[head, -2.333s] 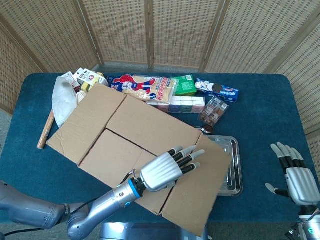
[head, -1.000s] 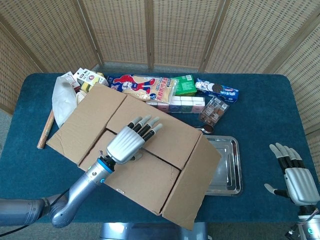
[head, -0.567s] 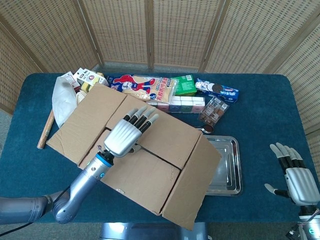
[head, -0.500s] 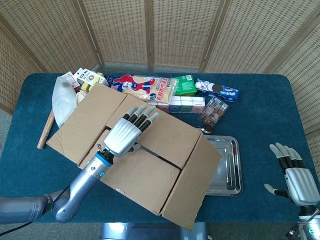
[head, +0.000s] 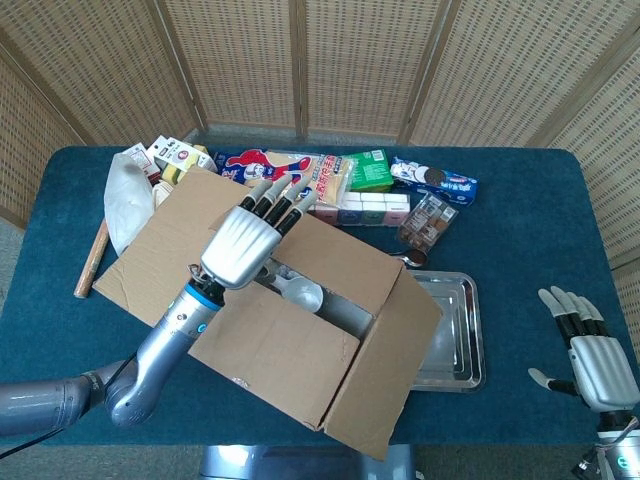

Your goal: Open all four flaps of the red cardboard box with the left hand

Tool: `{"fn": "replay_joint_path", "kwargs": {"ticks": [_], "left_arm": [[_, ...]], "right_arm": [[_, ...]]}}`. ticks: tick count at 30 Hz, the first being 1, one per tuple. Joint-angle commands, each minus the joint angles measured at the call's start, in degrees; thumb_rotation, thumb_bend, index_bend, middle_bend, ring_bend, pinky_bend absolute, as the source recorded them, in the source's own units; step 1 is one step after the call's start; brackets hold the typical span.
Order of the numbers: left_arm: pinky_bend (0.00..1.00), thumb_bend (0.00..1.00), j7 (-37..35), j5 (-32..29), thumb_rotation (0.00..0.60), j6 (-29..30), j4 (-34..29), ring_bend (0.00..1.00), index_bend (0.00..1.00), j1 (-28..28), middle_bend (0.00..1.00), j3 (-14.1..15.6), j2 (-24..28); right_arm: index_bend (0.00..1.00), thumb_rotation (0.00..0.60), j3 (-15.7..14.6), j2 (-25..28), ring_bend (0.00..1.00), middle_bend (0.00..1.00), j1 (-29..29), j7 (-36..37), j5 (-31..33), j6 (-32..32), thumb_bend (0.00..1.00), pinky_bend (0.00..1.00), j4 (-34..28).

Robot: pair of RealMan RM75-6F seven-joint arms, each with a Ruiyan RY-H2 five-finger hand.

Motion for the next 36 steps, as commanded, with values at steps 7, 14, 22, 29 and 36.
{"fn": "replay_joint_path", "kwargs": {"ticks": [7,14,22,29,36], "left_arm": [[0.18,0.09,-0.72,-2.36,0.600,-1.68,4.14,0.00,0.00,-3.75,0.00,-5.09,0.64],[0.18,0.10,-0.33,-5.35,0.600,-2.96,7.73,0.00,0.00,-6.60,0.00,-7.74,0.18],[0.18,0.10,-2.41,-3.82,0.600,-2.53,17.63,0.00,0.00,-9.79,0.00,-7.86,-4.17],[0.16,0.10,-5.96,-2.05,0.600,-2.76,28.45,0.00,0.00,-13.04,0.00,-7.40,-9.65],[0.16,0.10,-8.21,-1.75,0.600,-3.91,36.30,0.00,0.00,-16.06,0.00,-7.38,-14.06]], "right_arm": [[0.00,0.600,-0.05,0.30,0.00,0.00,0.32,0.68,0.24,-0.81,0.00,0.00,-0.14],[0.00,0.600,0.19,0.39,0.00,0.00,0.89,1.03,1.28,-2.14,0.00,0.00,-0.18],[0.00,0.600,0.47,0.71,0.00,0.00,1.49,1.53,1.78,-3.10,0.00,0.00,-0.56],[0.00,0.600,0.63,0.87,0.00,0.00,1.92,1.77,2.54,-4.06,0.00,0.00,-0.84],[0.00,0.600,0.74,1.11,0.00,0.00,1.98,1.98,2.89,-4.15,0.00,0.00,-1.08]]}}
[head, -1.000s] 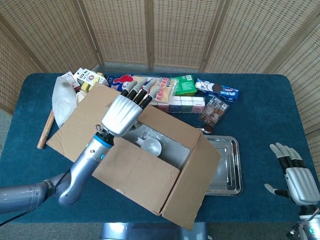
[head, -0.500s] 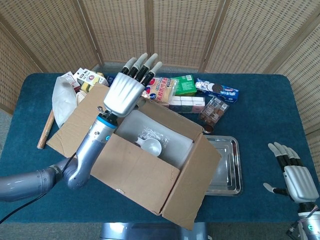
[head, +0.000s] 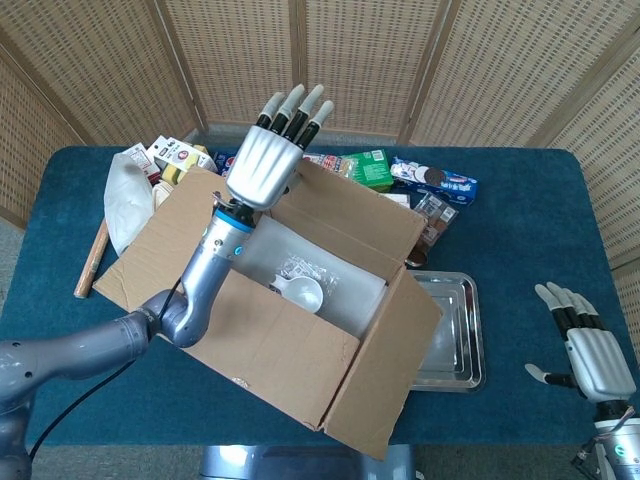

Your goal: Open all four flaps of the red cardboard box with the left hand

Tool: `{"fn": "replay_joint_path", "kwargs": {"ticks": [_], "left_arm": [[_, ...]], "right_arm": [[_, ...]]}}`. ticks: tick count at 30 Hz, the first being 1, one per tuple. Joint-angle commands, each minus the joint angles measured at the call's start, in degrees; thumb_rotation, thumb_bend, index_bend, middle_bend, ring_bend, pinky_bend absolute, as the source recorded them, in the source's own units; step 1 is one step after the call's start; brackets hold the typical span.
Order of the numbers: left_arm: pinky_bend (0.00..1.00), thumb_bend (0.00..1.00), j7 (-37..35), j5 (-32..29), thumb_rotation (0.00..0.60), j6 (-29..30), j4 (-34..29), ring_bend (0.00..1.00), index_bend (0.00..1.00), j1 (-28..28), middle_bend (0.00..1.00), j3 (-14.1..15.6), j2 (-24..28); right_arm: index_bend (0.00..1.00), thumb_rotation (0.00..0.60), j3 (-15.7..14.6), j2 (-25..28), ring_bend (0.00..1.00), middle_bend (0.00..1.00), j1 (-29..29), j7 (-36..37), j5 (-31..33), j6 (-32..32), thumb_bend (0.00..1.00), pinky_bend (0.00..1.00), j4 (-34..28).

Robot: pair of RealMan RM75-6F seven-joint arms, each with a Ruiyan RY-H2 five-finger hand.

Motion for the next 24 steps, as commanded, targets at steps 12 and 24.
{"fn": "replay_joint_path", "kwargs": {"ticks": [12,24], "left_arm": [[0.17,0.09,-2.83,0.46,0.600,-2.27,7.88,0.00,0.00,-2.20,0.00,2.30,-4.98],[0.13,0.09,-3.39,2.36,0.600,-0.61,8.47,0.00,0.00,-0.74,0.00,4.28,-4.39]], "right_arm": [[0.00,0.600,-0.20,-0.17,0.00,0.00,0.21,-0.19,0.22,-0.64,0.00,0.00,0.18],[0.00,0.600,-0.48,-0.25,0.00,0.00,0.08,-0.55,-0.43,-0.20,0.00,0.00,-0.07]]}}
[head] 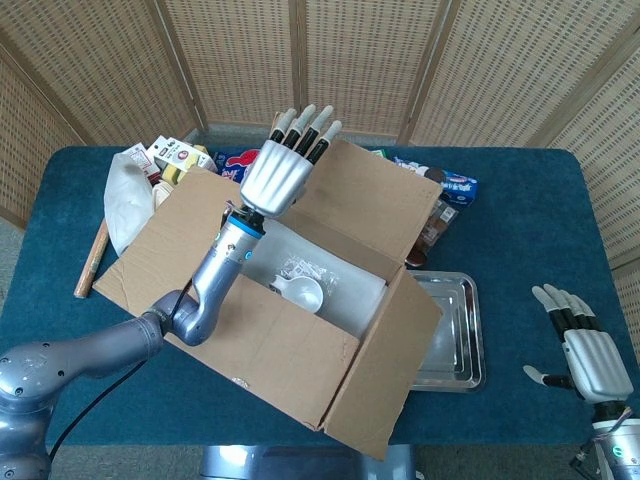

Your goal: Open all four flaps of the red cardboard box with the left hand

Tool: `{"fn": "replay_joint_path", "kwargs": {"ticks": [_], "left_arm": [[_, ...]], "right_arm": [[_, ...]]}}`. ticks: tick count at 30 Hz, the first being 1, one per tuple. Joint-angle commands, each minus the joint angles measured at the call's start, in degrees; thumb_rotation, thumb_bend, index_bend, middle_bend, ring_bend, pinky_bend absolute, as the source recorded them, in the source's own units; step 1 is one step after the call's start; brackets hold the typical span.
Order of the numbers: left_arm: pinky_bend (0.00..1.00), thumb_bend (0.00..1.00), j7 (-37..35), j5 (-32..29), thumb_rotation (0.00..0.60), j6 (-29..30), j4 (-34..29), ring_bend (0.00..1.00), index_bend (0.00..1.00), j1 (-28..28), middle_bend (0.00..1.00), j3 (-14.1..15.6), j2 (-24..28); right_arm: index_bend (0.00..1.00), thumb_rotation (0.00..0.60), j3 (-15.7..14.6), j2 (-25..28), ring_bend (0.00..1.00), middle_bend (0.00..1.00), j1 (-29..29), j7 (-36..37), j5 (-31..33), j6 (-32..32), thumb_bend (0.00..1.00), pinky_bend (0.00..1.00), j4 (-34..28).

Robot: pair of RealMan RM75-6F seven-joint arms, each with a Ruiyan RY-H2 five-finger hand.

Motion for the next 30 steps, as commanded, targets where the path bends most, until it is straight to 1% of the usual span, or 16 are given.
{"fn": "replay_joint_path", "kwargs": {"ticks": [1,5,8,11,13,15,16,17,19,23,25,28,30], "left_arm": [[0.13,0.09,-0.60,0.61,0.600,0.31,1.10,0.00,0.00,0.17,0.00,0.47,-0.32],[0.11,0.09,-1.82,0.31,0.600,-0.04,1.15,0.00,0.00,0.19,0.00,0.19,-0.59],[0.09,0.09,-2.96,-0.13,0.600,-0.73,-0.37,0.00,0.00,0.36,0.00,-0.16,0.08],[0.10,0.10,-3.07,-1.77,0.600,-4.50,-4.97,0.00,0.00,0.95,0.00,0.24,3.10],[0.13,0.09,-0.67,-2.93,0.600,-8.21,-10.26,0.00,0.01,1.44,0.00,1.36,7.34],[0.17,0.09,0.80,-3.67,0.600,-9.80,-14.67,0.00,0.05,2.03,0.00,1.92,10.67],[0.20,0.09,1.25,-4.72,0.600,-10.54,-17.47,0.00,0.09,2.54,0.00,1.96,12.49],[0.23,0.09,1.53,-5.57,0.600,-11.01,-19.35,0.02,0.12,2.89,0.02,1.93,13.71],[0.31,0.09,2.11,-7.39,0.600,-11.81,-23.64,0.10,0.24,3.68,0.13,1.91,16.58],[0.39,0.09,2.26,-12.01,0.600,-14.33,-31.30,0.24,0.33,5.31,0.30,2.57,22.30],[0.43,0.08,1.88,-14.48,0.600,-15.71,-34.21,0.30,0.39,5.85,0.37,2.95,24.67],[0.51,0.08,1.72,-17.93,0.600,-17.90,-38.37,0.36,0.44,6.41,0.43,4.08,28.33],[0.52,0.08,2.47,-18.84,0.600,-18.53,-40.73,0.36,0.45,6.66,0.44,5.39,30.37]], "right_arm": [[0.00,0.600,-0.03,0.02,0.00,0.00,0.01,0.08,-0.02,-0.03,0.00,0.00,-0.03],[0.00,0.600,0.07,0.05,0.00,0.00,0.13,0.25,0.23,-0.25,0.00,0.00,0.01],[0.00,0.600,0.07,0.09,0.00,0.00,0.17,0.35,0.28,-0.33,0.00,0.00,0.05],[0.00,0.600,-0.01,0.14,0.00,0.00,0.19,0.41,0.24,-0.42,0.00,0.00,0.07],[0.00,0.600,-0.06,0.16,0.00,0.00,0.18,0.40,0.12,-0.38,0.00,0.00,0.06],[0.00,0.600,-0.12,0.14,0.00,0.00,0.19,0.34,0.00,-0.37,0.00,0.00,0.05],[0.00,0.600,-0.15,0.10,0.00,0.00,0.20,0.25,-0.06,-0.37,0.00,0.00,0.04],[0.00,0.600,-0.18,0.07,0.00,0.00,0.21,0.15,-0.09,-0.40,0.00,0.00,0.05],[0.00,0.600,-0.30,-0.04,0.00,0.00,0.26,-0.11,-0.20,-0.54,0.00,0.00,0.00],[0.00,0.600,-0.46,-0.19,0.00,0.00,0.36,-0.63,-0.48,-0.66,0.00,0.00,-0.21],[0.00,0.600,-0.50,-0.29,0.00,0.00,0.35,-0.93,-0.56,-0.61,0.00,0.00,-0.25],[0.00,0.600,-0.53,-0.41,0.00,0.00,0.36,-1.21,-0.53,-0.61,0.00,0.00,-0.28],[0.00,0.600,-0.52,-0.47,0.00,0.00,0.38,-1.43,-0.50,-0.61,0.00,0.00,-0.28]]}}
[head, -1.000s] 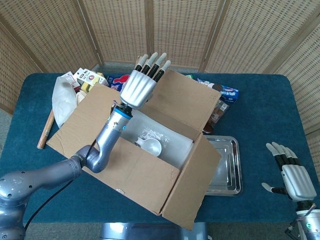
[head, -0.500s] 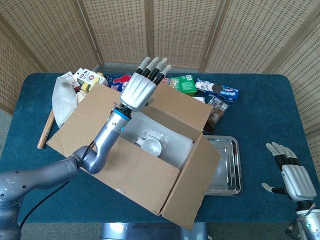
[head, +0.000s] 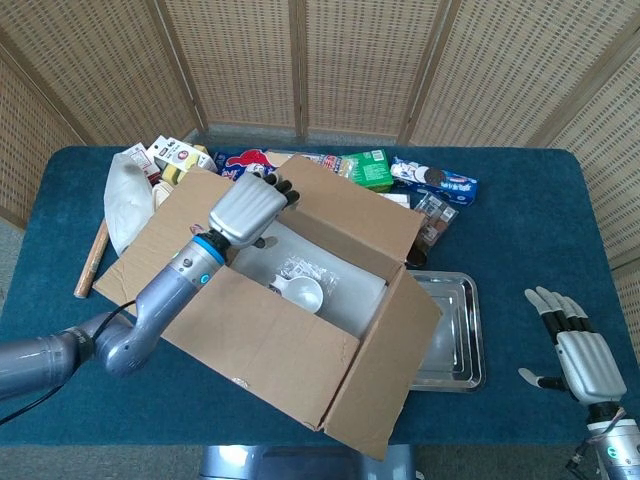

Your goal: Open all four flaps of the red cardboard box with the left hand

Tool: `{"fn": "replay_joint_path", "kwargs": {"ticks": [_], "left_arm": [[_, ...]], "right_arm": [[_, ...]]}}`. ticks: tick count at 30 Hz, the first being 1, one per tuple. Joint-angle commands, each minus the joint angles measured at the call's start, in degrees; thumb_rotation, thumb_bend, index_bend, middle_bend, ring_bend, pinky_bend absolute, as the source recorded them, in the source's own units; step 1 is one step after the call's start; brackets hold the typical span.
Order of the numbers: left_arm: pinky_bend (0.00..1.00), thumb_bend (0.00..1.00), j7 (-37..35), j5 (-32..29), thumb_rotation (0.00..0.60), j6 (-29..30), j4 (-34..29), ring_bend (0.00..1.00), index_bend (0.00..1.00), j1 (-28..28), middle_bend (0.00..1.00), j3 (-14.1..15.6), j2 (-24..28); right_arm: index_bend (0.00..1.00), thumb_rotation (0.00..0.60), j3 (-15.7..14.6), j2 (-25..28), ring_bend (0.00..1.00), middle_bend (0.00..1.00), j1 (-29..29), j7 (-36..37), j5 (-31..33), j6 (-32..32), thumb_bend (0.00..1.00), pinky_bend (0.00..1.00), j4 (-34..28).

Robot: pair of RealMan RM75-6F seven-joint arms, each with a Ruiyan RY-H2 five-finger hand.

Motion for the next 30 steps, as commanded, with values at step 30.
{"fn": "replay_joint_path", "kwargs": {"ticks": [30], "left_arm": [[0.60,0.01,-7.49,-12.68,0.600,0.54,-6.79,0.39,0.47,0.25,0.44,4.16,2.02]], "right_arm": [[0.00,0.600,-0.31,-0.06,0.00,0.00,0.07,-0.15,-0.51,0.20,0.00,0.00,-0.01]]}}
